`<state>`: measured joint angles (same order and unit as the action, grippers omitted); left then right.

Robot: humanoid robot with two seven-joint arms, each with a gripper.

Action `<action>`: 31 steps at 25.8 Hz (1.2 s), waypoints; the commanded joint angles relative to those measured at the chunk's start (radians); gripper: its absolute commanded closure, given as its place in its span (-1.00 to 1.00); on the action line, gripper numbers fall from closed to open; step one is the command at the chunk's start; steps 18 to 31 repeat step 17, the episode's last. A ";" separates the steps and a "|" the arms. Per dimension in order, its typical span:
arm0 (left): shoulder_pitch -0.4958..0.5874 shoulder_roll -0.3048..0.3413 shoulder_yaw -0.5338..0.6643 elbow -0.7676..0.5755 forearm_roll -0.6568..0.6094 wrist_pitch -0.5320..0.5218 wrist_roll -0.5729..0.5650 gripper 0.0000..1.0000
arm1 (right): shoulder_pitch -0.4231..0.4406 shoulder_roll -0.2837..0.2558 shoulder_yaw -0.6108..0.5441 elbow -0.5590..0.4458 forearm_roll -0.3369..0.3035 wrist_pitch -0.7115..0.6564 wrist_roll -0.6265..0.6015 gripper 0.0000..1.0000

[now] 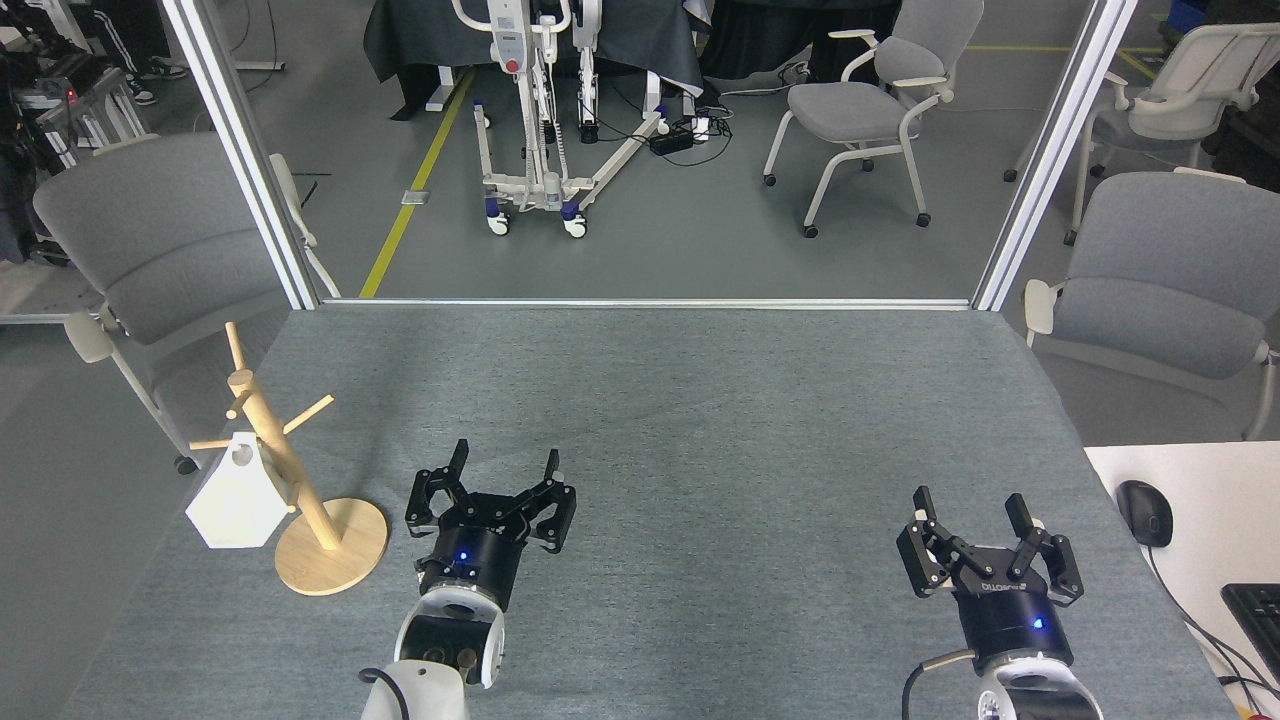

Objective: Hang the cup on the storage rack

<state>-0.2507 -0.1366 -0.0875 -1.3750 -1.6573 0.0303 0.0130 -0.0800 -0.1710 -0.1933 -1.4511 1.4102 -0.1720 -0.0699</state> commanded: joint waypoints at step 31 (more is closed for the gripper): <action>0.136 0.011 -0.049 -0.191 0.030 0.010 -0.059 -0.98 | -0.003 0.007 0.000 0.002 -0.001 0.005 -0.002 -1.00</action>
